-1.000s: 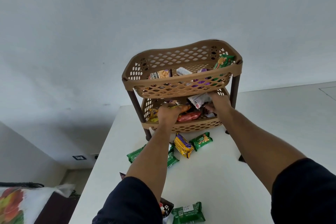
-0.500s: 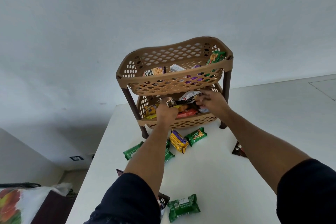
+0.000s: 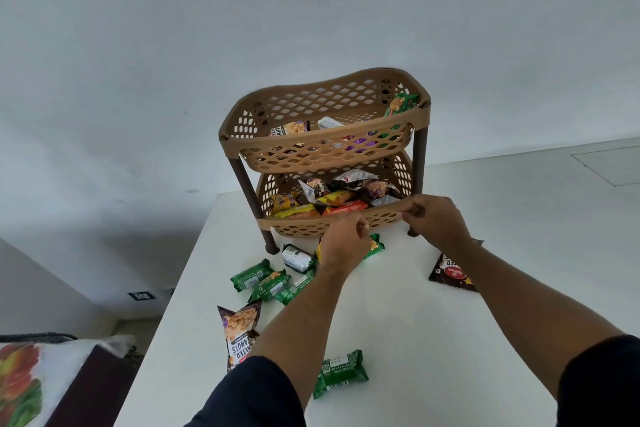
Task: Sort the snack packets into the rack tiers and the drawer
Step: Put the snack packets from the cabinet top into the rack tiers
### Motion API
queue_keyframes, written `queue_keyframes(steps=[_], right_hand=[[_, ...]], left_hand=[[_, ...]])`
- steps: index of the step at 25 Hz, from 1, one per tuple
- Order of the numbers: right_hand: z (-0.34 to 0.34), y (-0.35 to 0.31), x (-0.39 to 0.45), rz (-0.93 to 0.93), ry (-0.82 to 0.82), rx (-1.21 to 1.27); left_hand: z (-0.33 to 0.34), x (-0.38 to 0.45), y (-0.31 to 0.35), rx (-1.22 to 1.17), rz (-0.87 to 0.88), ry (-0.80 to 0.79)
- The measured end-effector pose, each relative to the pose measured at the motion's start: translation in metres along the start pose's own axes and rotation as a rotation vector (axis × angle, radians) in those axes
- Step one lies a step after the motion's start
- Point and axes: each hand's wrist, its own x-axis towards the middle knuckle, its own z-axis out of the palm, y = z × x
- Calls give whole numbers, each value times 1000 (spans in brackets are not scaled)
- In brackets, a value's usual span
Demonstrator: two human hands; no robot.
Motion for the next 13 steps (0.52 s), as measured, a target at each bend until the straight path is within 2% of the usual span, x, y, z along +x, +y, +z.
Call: queue_keyframes(steps=[2, 4, 8, 10, 13], right_hand=[[-6, 14, -9, 58, 19, -131], [-11, 27, -17, 104, 1, -250], [-19, 51, -35, 264, -187, -544], [-18, 59, -44, 382, -285, -541], [-14, 71, -58, 432, -352, -531]], left_hand=[[8, -5, 4, 44, 19, -42], [14, -5, 3, 163, 35, -153], [30, -7, -7, 414, -27, -444], [38, -8, -13, 482, -45, -512], [48, -8, -17, 537, -53, -498]])
